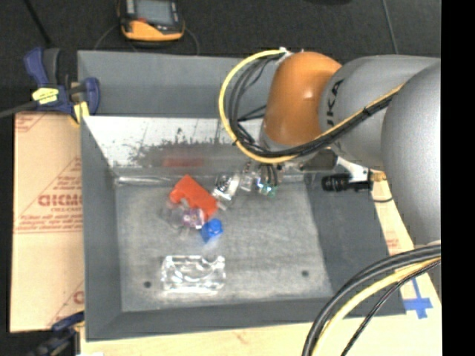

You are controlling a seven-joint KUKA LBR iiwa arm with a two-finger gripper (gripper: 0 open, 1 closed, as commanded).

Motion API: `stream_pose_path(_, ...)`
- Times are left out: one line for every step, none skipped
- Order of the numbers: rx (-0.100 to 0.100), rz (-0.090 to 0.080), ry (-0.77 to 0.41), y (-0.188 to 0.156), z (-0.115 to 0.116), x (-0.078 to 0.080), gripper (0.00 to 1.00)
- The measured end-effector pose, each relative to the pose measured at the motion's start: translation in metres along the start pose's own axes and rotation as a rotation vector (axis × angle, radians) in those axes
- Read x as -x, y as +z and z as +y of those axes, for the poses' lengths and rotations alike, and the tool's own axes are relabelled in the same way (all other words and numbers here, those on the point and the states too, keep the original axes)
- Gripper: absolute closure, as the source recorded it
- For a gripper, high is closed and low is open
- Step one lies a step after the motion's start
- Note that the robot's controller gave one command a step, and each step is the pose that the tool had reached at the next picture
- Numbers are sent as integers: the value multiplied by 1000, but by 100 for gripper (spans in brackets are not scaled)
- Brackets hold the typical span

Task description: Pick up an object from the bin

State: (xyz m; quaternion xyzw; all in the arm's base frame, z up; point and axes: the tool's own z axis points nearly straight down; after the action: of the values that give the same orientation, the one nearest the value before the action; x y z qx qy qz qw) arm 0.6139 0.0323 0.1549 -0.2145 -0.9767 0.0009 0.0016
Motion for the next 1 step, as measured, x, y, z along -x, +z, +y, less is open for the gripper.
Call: stream_pose_path(2, -3, 68, 26, -14, -38, 100)
